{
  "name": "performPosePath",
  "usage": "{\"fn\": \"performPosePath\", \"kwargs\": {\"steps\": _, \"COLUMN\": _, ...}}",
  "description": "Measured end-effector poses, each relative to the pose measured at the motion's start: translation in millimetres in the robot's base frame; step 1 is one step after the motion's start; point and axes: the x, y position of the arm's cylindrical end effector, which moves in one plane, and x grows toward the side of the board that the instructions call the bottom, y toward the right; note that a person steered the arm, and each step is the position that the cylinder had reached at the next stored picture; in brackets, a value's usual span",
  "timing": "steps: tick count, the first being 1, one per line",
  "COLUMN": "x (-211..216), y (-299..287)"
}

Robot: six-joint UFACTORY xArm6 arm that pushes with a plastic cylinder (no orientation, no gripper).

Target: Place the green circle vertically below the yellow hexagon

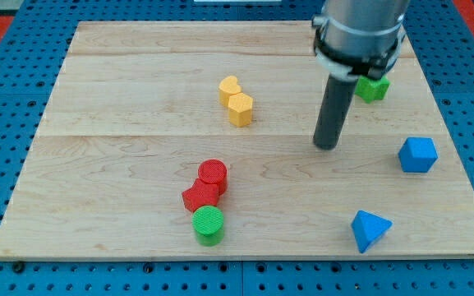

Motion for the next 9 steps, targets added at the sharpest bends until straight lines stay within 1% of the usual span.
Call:
{"fn": "performPosePath", "kwargs": {"steps": 1, "x": 58.6, "y": -17.1}}
{"fn": "performPosePath", "kwargs": {"steps": 2, "x": 105.9, "y": -41.6}}
{"fn": "performPosePath", "kwargs": {"steps": 3, "x": 132.7, "y": -68.1}}
{"fn": "performPosePath", "kwargs": {"steps": 5, "x": 133.0, "y": -122.1}}
{"fn": "performPosePath", "kwargs": {"steps": 7, "x": 129.5, "y": -197.5}}
{"fn": "performPosePath", "kwargs": {"steps": 9, "x": 89.0, "y": -217.8}}
